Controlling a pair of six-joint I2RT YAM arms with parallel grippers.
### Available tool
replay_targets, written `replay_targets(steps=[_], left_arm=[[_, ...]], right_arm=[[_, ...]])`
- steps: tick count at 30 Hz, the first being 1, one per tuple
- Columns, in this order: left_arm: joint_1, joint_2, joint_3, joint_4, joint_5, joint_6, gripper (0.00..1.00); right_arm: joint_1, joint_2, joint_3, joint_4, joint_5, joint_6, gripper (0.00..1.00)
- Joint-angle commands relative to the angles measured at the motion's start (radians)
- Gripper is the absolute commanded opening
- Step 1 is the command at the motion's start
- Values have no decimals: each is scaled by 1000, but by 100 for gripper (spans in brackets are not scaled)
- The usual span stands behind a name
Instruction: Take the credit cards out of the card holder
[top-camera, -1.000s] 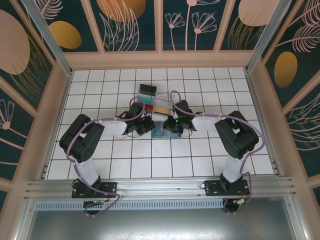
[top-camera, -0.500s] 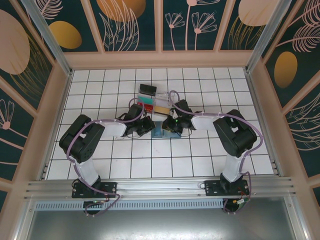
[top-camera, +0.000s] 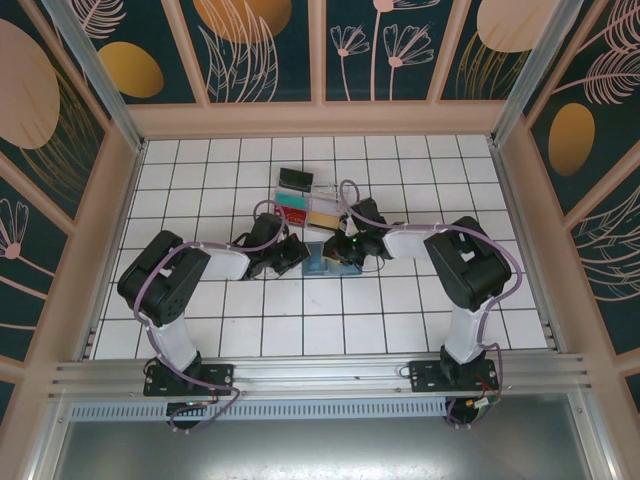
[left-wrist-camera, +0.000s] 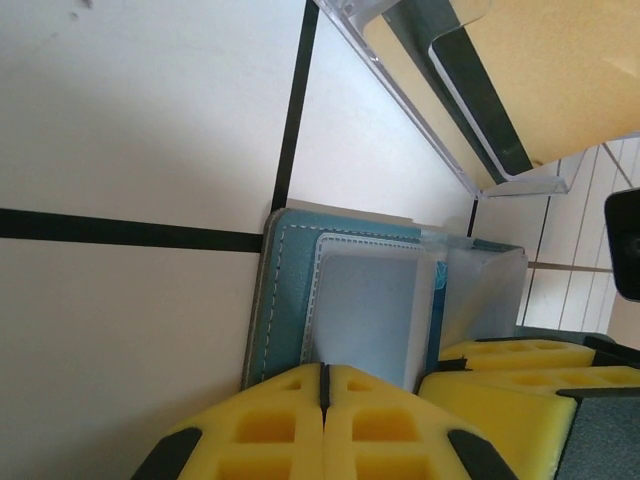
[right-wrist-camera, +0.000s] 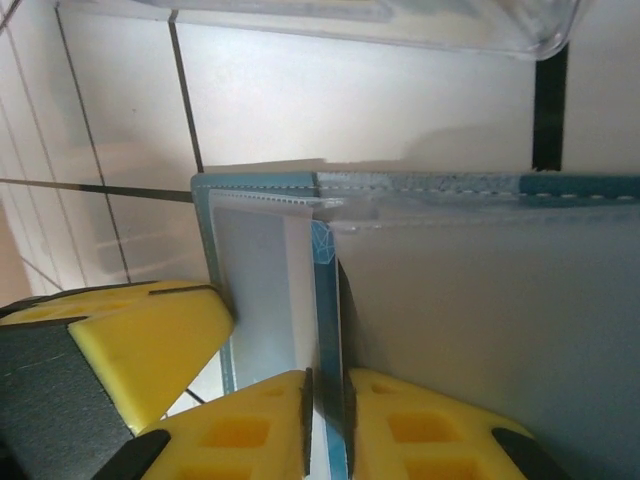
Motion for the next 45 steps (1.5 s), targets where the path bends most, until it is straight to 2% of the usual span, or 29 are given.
replay_targets(steps=[1,6,9,12,16,23,33,36,40,45], left_arm=[[-11,46,-66,-113,23,-24,6],[-11,46,-68,-100,29,-27,6],[-11,39,-48,-121,22,-15,8],[-11,33,-17,-151,14,9,13],[-10,15,45,-216,-20,50,26],[-8,18,98,-248,-21,79,31],[-3,-25,153,-266,-22,113,29],[-2,-49,147,-233,1,123,27],[-7,-56,128,-140,75,113,20],[-25,-5,144,-176,79,127,10]], right_arm=[[1,30,-48,128,-95,49,19],[-9,22,-56,128,-91,48,14],[-9,12,-59,95,-65,35,0],[-18,-3,-65,55,-40,14,0],[-31,-41,-97,20,-21,-4,0],[-88,-150,-158,-26,-9,-39,0],[-96,-208,-160,-62,4,-57,0],[-95,-214,-168,-37,-38,-78,0],[-69,-203,-148,-2,-102,-115,0],[-55,-160,-128,-4,-92,-111,0]])
